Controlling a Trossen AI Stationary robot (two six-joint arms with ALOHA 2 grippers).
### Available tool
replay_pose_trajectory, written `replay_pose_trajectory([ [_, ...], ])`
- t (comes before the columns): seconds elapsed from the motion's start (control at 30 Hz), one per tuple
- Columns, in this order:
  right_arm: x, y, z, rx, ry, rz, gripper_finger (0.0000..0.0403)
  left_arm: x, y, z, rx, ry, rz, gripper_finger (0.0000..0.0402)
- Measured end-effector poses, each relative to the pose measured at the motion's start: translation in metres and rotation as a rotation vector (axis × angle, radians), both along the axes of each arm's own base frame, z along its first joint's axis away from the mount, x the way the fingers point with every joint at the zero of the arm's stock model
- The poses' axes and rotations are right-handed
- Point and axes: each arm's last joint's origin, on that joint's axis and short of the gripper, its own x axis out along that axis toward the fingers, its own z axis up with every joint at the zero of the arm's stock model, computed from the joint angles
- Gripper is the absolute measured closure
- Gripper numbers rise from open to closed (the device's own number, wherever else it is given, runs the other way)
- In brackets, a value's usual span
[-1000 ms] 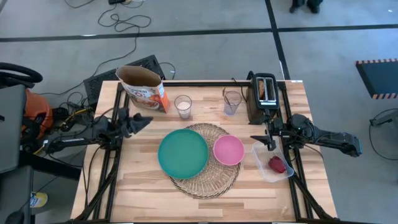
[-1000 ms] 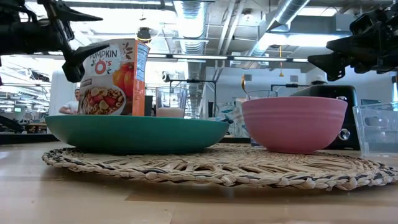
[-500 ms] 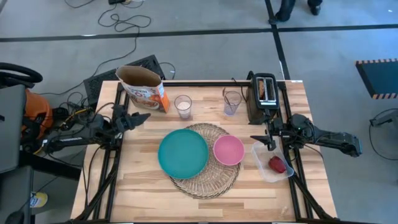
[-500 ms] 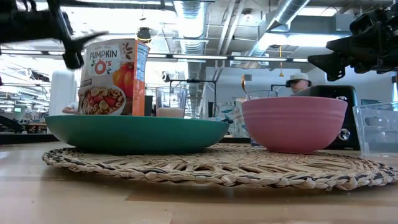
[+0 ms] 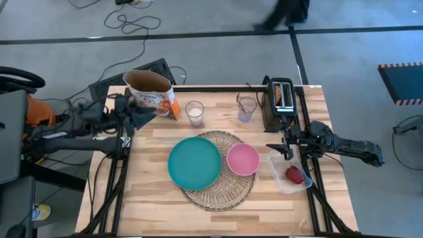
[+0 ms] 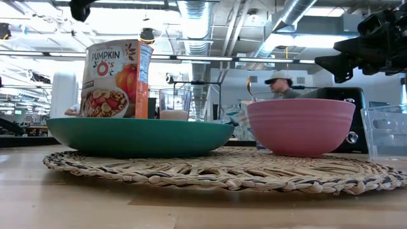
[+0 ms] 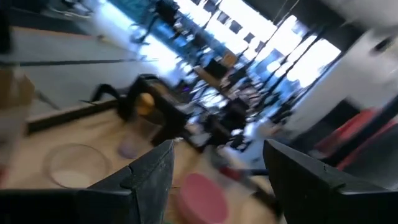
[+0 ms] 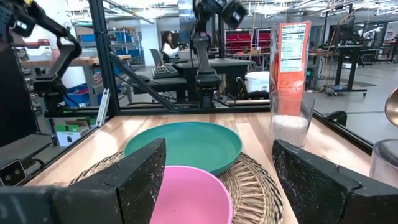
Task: Arrange a breakfast setting
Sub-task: Pour the cereals from the box into the pink bowl
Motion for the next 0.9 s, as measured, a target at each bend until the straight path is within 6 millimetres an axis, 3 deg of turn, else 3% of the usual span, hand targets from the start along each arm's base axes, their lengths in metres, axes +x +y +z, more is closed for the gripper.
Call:
replay_pose_trajectory([
  [0.23,0.000,0.000,0.003,0.243,-0.024,0.020,0.0083,0.014,0.010,0.052,0.099,0.218,0.164,0.0168],
  [0.37,-0.001,0.000,0.005,0.389,-0.038,0.035,0.0083,0.026,0.020,0.067,0.103,0.388,0.193,0.0168],
  [0.57,-0.001,0.000,0.009,0.507,-0.048,0.048,0.0083,0.048,0.044,0.068,0.029,0.651,0.207,0.0168],
  [0.9,-0.001,0.000,0.010,0.702,-0.042,0.066,0.0083,0.072,0.084,0.060,-0.040,0.824,0.170,0.0168],
])
